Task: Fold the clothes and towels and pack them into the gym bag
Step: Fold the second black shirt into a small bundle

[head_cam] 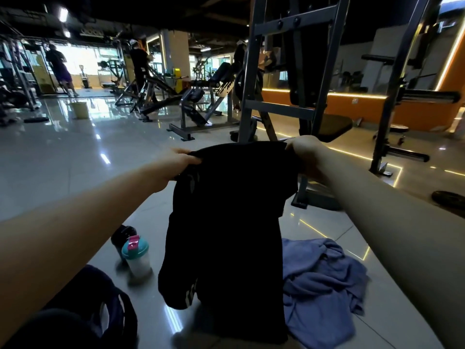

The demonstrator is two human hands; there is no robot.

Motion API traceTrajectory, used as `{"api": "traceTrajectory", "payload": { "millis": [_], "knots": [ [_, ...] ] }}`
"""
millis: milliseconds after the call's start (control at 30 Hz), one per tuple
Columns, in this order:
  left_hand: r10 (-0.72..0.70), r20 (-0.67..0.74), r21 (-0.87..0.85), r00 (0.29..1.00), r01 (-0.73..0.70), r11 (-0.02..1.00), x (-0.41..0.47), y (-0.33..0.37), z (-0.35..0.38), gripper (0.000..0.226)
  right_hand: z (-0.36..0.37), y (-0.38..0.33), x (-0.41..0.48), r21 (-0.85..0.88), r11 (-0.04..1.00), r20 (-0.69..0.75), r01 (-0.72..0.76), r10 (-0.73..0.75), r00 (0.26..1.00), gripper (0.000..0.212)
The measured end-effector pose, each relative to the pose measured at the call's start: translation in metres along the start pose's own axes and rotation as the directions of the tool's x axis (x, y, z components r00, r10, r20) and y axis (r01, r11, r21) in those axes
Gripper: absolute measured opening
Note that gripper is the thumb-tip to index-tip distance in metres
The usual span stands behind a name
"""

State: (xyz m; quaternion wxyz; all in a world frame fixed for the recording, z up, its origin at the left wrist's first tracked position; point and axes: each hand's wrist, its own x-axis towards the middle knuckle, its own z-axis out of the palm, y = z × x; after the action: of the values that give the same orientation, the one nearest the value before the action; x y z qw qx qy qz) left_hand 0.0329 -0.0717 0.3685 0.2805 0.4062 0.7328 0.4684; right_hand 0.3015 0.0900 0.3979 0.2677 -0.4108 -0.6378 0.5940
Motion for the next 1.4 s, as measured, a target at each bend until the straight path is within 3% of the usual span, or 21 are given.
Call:
{"api": "traceTrajectory", "payload": {
  "millis": [100, 167, 233, 333, 367, 400, 467, 500, 567, 633, 667, 733, 867, 933, 1033, 1067, 1133, 1167, 1233, 1300, 1400],
  "knots": [
    [0.076, -0.047, 0.147, 0.996, -0.069, 0.987, 0.004, -0.011, 0.005, 0.014, 0.004, 0.004, 0.009, 0.112, 0.994, -0.136, -0.008, 0.023, 0.99, 0.027],
    [0.199, -0.062, 0.358, 0.978, -0.165, 0.919, 0.003, -0.019, 0.011, 0.014, 0.005, 0.002, 0.009, 0.17, 0.985, -0.164, 0.014, 0.015, 0.986, 0.02],
    [0.217, 0.024, 0.612, 0.976, -0.186, 0.769, 0.004, -0.031, 0.014, 0.015, 0.004, 0.002, 0.014, 0.155, 0.987, -0.196, 0.035, -0.004, 0.98, 0.018],
    [0.025, 0.128, 0.857, 0.991, -0.123, 0.5, -0.003, -0.048, 0.016, 0.01, 0.003, 0.015, 0.027, -0.023, 0.999, -0.279, 0.027, -0.032, 0.96, 0.019],
    [0.034, 0.099, 0.855, 0.995, -0.102, 0.508, -0.003, -0.052, 0.015, 0.011, 0.001, 0.022, 0.031, -0.146, 0.989, -0.29, 0.01, -0.052, 0.956, 0.017],
    [0.047, 0.039, 0.776, 0.998, -0.06, 0.628, -0.003, -0.054, 0.012, 0.014, -0.004, 0.031, 0.036, -0.289, 0.957, -0.267, -0.016, -0.065, 0.961, 0.017],
    [0.026, -0.067, 0.411, 0.997, 0.004, 0.912, -0.002, -0.053, 0.008, 0.021, -0.016, 0.047, 0.037, -0.554, 0.83, -0.132, -0.056, -0.021, 0.991, 0.019],
    [-0.007, -0.07, 0.215, 0.998, 0.022, 0.976, -0.002, -0.05, 0.008, 0.022, -0.021, 0.056, 0.035, -0.65, 0.758, -0.044, -0.052, 0.031, 0.999, 0.02],
    [-0.009, -0.023, 0.032, 1.0, 0.01, 0.999, -0.003, -0.041, 0.011, 0.021, -0.026, 0.074, 0.03, -0.791, 0.612, 0.106, -0.002, 0.141, 0.984, 0.022],
    [0.042, 0.0, 0.048, 0.999, -0.042, 0.998, -0.007, -0.03, 0.019, 0.018, -0.018, 0.084, 0.025, -0.872, 0.488, 0.175, 0.037, 0.241, 0.955, 0.017],
    [0.064, 0.011, 0.066, 0.998, -0.064, 0.996, -0.008, -0.024, 0.023, 0.016, -0.01, 0.087, 0.021, -0.877, 0.479, 0.197, 0.04, 0.282, 0.939, 0.015],
    [0.099, 0.053, 0.078, 0.994, -0.103, 0.992, -0.011, -0.012, 0.033, 0.014, 0.011, 0.085, 0.016, -0.824, 0.565, 0.267, 0.045, 0.318, 0.909, 0.019],
    [0.18, 0.144, 0.081, 0.973, -0.193, 0.978, -0.02, 0.01, 0.047, 0.012, 0.065, 0.069, 0.001, -0.635, 0.756, 0.448, 0.156, 0.196, 0.872, 0.058],
    [0.214, 0.153, 0.081, 0.965, -0.228, 0.97, -0.024, 0.018, 0.047, 0.012, 0.092, 0.071, -0.003, -0.611, 0.755, 0.472, 0.238, 0.107, 0.875, 0.046],
    [0.238, 0.095, 0.106, 0.967, -0.248, 0.963, -0.026, 0.02, 0.036, 0.006, 0.111, 0.076, -0.003, -0.639, 0.717, 0.376, 0.279, -0.025, 0.926, 0.016],
    [0.247, 0.09, 0.128, 0.965, -0.257, 0.958, -0.027, 0.017, 0.028, 0.007, 0.107, 0.075, -0.002, -0.626, 0.737, 0.353, 0.256, -0.025, 0.935, 0.015],
    [0.216, 0.181, 0.235, 0.959, -0.255, 0.938, -0.03, 0.01, 0.011, 0.028, 0.089, 0.066, -0.003, -0.579, 0.792, 0.338, 0.194, 0.016, 0.941, 0.021],
    [0.16, 0.245, 0.37, 0.956, -0.245, 0.896, -0.032, 0.006, 0.005, 0.038, 0.077, 0.061, -0.004, -0.565, 0.808, 0.335, 0.166, 0.041, 0.941, 0.023],
    [0.075, 0.262, 0.725, 0.962, -0.248, 0.643, -0.034, -0.009, -0.002, 0.047, 0.056, 0.05, -0.004, -0.541, 0.831, 0.316, 0.132, 0.056, 0.947, 0.023],
    [0.061, 0.204, 0.883, 0.977, -0.21, 0.42, -0.031, -0.027, -0.004, 0.042, 0.041, 0.042, -0.004, -0.539, 0.834, 0.281, 0.121, 0.042, 0.959, 0.024],
    [0.056, 0.121, 0.889, 0.991, -0.133, 0.437, -0.026, -0.044, -0.008, 0.022, 0.027, 0.034, -0.009, -0.459, 0.883, 0.272, 0.101, 0.031, 0.962, 0.032]
  ]
}}
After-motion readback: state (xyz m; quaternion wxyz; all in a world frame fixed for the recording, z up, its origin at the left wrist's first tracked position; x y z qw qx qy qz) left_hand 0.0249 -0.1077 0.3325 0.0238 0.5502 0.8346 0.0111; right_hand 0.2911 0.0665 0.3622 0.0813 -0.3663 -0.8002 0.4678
